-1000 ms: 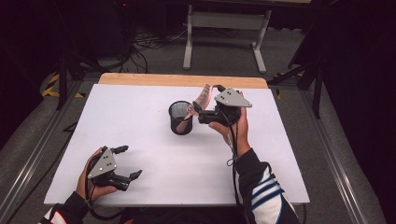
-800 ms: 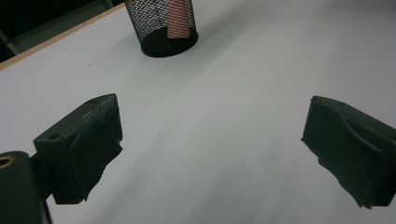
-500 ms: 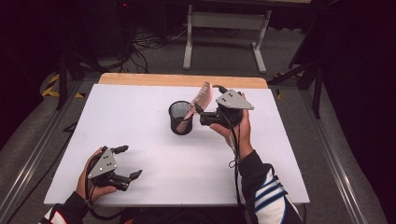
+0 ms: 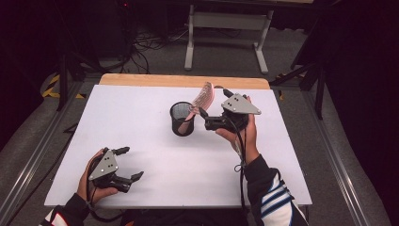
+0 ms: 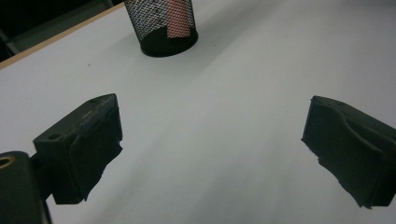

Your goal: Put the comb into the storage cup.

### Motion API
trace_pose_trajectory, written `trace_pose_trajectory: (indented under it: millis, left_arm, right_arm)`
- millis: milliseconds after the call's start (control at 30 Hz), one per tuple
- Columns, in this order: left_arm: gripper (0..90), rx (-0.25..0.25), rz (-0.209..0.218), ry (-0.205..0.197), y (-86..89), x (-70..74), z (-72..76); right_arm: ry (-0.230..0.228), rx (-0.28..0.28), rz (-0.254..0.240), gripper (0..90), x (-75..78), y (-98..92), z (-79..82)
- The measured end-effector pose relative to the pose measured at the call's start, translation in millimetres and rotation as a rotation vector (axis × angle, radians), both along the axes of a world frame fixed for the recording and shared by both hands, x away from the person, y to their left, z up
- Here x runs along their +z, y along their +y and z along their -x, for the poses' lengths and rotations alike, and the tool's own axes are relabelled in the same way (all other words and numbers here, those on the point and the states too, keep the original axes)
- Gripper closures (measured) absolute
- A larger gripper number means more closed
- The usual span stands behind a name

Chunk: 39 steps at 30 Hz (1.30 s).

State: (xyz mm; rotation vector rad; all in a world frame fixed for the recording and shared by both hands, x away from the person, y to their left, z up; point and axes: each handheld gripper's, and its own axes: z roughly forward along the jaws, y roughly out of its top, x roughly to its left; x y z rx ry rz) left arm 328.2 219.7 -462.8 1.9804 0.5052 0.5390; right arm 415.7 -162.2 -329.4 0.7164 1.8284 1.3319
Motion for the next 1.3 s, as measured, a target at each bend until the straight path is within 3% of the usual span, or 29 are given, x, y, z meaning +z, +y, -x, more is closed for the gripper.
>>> trace_pose_trajectory:
  millis: [567, 700, 833, 1300]
  left_arm:
    - [5.6, 0.002, -0.002, -0.004, 0.5, 0.7, 0.8]
    - [5.6, 0.004, -0.001, -0.004, 0.6, 0.5, 0.5]
    - [5.6, 0.007, -0.004, -0.005, 0.2, 0.6, 0.4]
    - [5.5, 0.005, -0.003, -0.005, 0.7, 0.5, 0.3]
  right_arm:
    - [-0.014, 0.0, 0.015, 4.3, -6.6, -10.9, 12.4]
    - [-0.019, 0.005, 0.045, 4.2, -8.5, -11.4, 15.8]
    - [-0.012, 0.013, 0.028, 4.1, -13.2, -13.2, 18.4]
    - [-0.018, 0.022, 0.04, 3.9, -26.9, -12.5, 29.9]
